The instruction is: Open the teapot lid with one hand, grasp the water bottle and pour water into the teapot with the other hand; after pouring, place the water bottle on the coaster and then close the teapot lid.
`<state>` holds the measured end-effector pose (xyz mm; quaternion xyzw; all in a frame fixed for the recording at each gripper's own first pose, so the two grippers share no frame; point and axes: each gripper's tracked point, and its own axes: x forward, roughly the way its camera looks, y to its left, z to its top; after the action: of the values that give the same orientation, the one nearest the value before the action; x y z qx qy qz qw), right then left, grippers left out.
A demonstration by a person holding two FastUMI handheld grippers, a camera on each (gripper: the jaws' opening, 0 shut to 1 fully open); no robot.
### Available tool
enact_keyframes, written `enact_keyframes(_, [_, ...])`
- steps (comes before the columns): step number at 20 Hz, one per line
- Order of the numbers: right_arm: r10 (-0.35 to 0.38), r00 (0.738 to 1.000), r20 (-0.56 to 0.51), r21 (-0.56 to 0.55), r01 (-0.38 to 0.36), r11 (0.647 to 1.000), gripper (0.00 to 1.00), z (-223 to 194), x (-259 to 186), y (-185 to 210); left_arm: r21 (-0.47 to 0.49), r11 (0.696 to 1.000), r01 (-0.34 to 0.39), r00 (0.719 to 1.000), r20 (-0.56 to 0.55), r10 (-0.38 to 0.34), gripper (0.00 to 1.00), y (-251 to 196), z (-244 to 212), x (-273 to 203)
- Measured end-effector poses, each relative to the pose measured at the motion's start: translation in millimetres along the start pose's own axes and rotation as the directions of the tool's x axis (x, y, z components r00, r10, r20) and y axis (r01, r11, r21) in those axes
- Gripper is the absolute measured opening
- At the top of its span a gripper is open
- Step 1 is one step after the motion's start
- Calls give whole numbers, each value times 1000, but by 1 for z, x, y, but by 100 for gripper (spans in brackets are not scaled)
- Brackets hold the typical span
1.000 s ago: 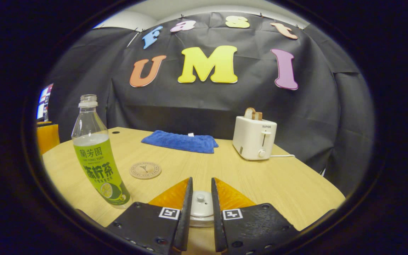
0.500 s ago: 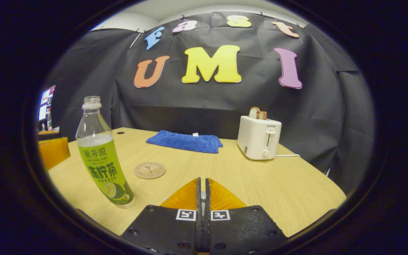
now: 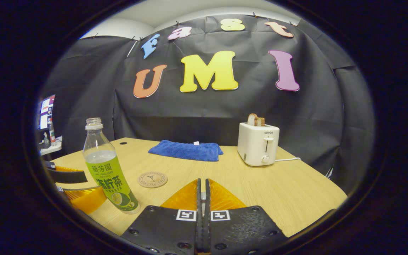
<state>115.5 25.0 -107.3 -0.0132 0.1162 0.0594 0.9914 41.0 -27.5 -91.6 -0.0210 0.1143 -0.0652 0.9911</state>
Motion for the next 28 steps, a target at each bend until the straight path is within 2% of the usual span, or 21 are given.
enact_keyframes(10, [5,999,33,-13,-5,1000,0,17,-24,-12,-19,1000,-20,997,-71,18,97,2,-21,39])
enact_keyframes(15, [5,1000,29,-9,-5,1000,0,17,-28,-18,14,1000,-25,996,-87,26,97,2,-25,48])
enact_keyframes(17, [4,999,31,-8,-4,1000,0,16,-30,-20,28,999,-28,996,-84,30,90,3,-24,49])
enact_keyframes(18, [4,999,32,-7,-4,1000,0,17,-31,-21,37,999,-29,996,-85,32,83,4,-23,49])
enact_keyframes(20, [4,1000,29,-4,-4,1000,0,17,-33,-25,55,998,-36,995,-89,41,80,5,-24,50])
enact_keyframes(24, [20,999,30,-4,-20,1000,0,18,-36,-28,154,985,-75,989,-114,93,77,15,-20,46])
enact_keyframes(28, [27,999,34,8,-27,1000,0,20,-41,-36,329,934,-142,981,-78,176,75,36,3,32])
